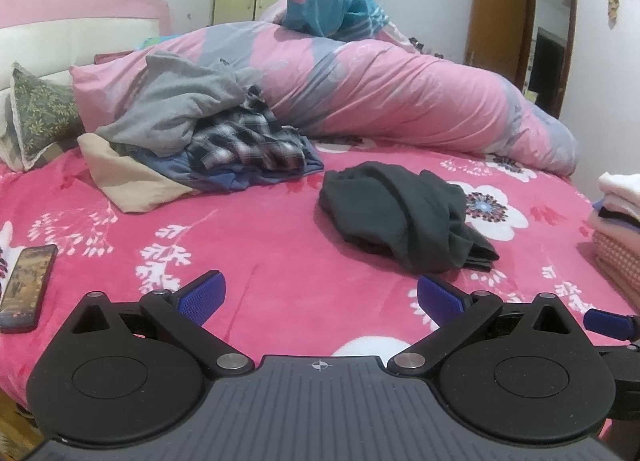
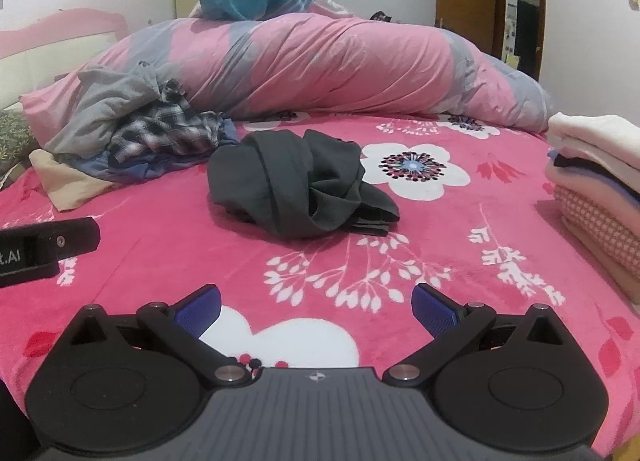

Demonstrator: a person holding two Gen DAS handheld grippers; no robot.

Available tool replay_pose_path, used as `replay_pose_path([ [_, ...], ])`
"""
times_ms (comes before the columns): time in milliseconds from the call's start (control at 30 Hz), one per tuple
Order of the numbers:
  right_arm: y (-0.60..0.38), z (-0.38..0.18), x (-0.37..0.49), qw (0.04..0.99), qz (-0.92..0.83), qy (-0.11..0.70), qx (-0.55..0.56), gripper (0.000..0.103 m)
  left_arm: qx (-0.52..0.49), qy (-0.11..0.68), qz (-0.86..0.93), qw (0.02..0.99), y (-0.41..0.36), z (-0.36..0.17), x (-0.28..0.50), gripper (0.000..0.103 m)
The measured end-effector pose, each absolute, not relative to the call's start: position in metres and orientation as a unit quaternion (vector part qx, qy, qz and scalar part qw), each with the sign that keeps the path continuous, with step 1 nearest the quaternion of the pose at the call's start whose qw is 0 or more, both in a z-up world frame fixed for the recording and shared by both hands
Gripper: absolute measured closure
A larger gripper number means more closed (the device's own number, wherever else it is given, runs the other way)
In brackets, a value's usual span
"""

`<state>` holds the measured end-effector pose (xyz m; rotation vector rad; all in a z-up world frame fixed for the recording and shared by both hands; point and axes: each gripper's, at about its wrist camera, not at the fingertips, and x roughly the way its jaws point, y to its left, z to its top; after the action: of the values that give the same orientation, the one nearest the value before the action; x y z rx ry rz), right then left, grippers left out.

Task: Fold clothes
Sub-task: 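Move both grippers toward the crumpled dark grey shorts on the bed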

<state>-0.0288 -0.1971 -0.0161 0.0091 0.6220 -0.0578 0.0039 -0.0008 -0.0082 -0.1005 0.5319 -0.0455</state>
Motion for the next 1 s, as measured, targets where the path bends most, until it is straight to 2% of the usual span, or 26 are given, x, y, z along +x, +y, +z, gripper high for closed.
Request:
replay_pose_path([
  [267,-0.202,-0.017,-0.03,0.95,-0.038,0.311,0.01,0.0,-0.056,0.294,0.002,0.954,0.001,-0.015,0.008,0.0],
  [1000,-0.208,-0.016,-0.029,0.948,-0.045,0.314,0.011,0.0,-0.031,0.297,-0.004,0.954,-0.015,-0.013,0.007,0.0],
])
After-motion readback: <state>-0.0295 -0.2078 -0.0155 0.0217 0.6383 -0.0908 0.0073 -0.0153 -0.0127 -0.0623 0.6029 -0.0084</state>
